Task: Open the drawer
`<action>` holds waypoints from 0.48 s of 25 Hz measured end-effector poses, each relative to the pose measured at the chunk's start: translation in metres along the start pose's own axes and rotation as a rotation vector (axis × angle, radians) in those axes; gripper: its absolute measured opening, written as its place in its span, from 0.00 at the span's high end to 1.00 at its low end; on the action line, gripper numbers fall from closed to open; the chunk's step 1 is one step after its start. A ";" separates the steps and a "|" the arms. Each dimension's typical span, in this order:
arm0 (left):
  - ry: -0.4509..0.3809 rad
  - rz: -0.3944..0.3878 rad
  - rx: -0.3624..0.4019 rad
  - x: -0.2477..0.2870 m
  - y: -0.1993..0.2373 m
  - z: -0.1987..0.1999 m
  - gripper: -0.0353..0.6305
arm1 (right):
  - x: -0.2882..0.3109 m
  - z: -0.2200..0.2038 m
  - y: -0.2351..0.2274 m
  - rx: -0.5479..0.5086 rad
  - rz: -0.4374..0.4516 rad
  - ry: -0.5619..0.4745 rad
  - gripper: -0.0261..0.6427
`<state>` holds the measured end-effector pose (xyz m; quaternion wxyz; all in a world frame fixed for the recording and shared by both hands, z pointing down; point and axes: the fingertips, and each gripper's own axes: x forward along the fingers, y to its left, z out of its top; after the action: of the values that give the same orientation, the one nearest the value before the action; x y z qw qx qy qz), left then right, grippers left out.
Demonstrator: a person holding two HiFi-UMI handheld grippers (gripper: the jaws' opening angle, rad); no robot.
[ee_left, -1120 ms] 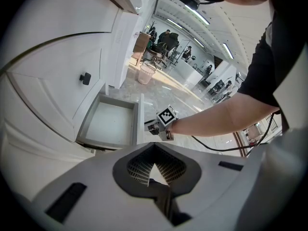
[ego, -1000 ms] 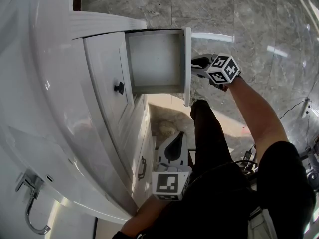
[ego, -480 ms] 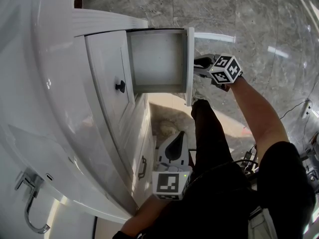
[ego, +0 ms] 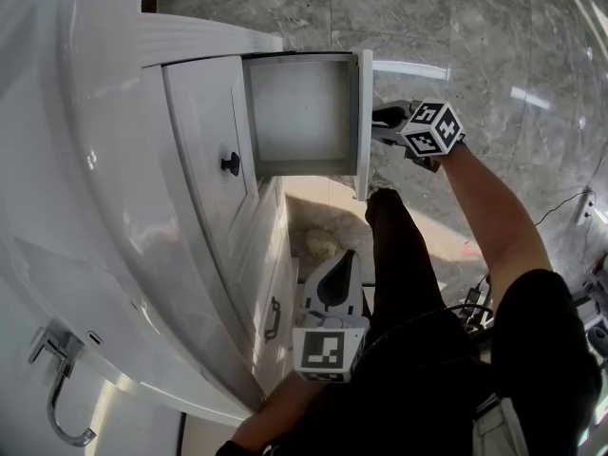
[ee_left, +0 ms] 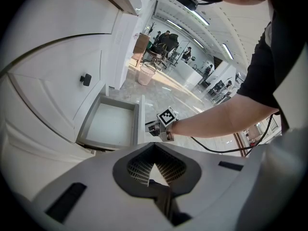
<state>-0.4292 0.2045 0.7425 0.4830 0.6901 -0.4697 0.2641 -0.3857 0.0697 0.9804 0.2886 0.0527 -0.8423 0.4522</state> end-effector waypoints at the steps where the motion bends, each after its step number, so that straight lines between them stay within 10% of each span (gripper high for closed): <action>1: 0.001 0.000 -0.002 0.000 0.000 0.000 0.96 | 0.000 0.000 0.000 0.003 -0.002 0.000 0.78; 12: -0.002 -0.014 0.005 0.001 -0.005 0.001 0.96 | 0.003 0.002 -0.002 -0.003 -0.041 0.007 0.76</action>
<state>-0.4243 0.2038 0.7412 0.4828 0.6949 -0.4646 0.2612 -0.3877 0.0675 0.9827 0.3008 0.0677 -0.8407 0.4452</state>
